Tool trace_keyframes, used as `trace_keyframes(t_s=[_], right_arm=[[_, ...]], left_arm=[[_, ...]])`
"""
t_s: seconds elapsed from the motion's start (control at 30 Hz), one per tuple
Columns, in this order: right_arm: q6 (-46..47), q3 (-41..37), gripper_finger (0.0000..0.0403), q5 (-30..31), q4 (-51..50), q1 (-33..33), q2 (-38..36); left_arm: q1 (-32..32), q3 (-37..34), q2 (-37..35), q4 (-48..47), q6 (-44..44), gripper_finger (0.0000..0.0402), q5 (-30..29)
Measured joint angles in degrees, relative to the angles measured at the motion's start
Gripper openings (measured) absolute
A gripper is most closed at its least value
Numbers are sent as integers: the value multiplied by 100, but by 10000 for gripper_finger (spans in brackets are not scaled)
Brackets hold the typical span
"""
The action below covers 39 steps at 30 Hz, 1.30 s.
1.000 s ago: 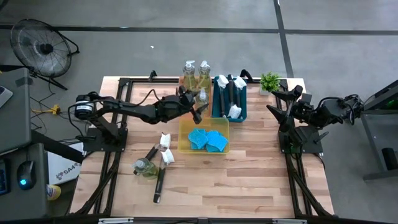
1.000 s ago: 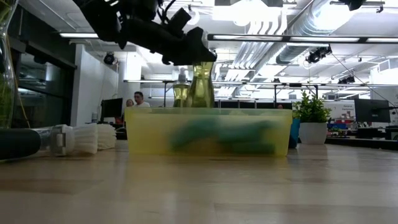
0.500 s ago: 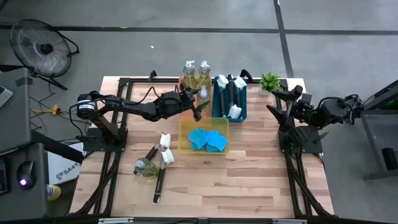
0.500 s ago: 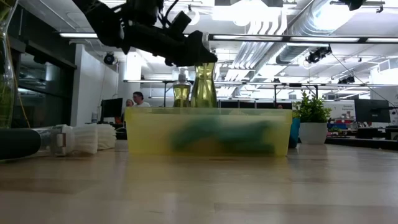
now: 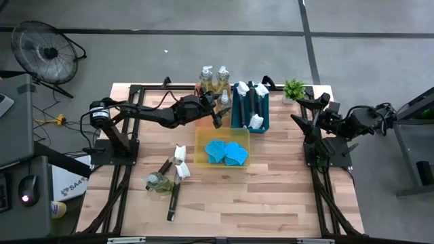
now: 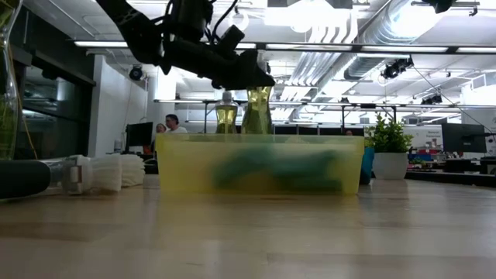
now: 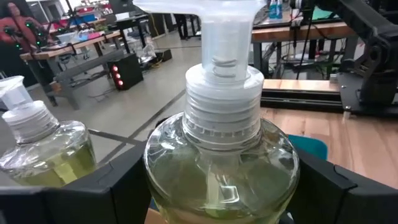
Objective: Pick & Place Kitchen Sink Supplies
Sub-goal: Put the dish soap into the orange bin
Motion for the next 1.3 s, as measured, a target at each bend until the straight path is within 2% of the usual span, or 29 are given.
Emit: trace_keyframes(t_s=[0.67,0.97,1.3], right_arm=[[1,0,321,1,1,1,0],[1,0,321,1,0,-1,0],[0,0,321,1,1,0,0]], left_arm=[[227,4,81,-270,-883,287,147],[224,4,140,-296,-889,288,136],[225,11,129,-342,-888,322,85]])
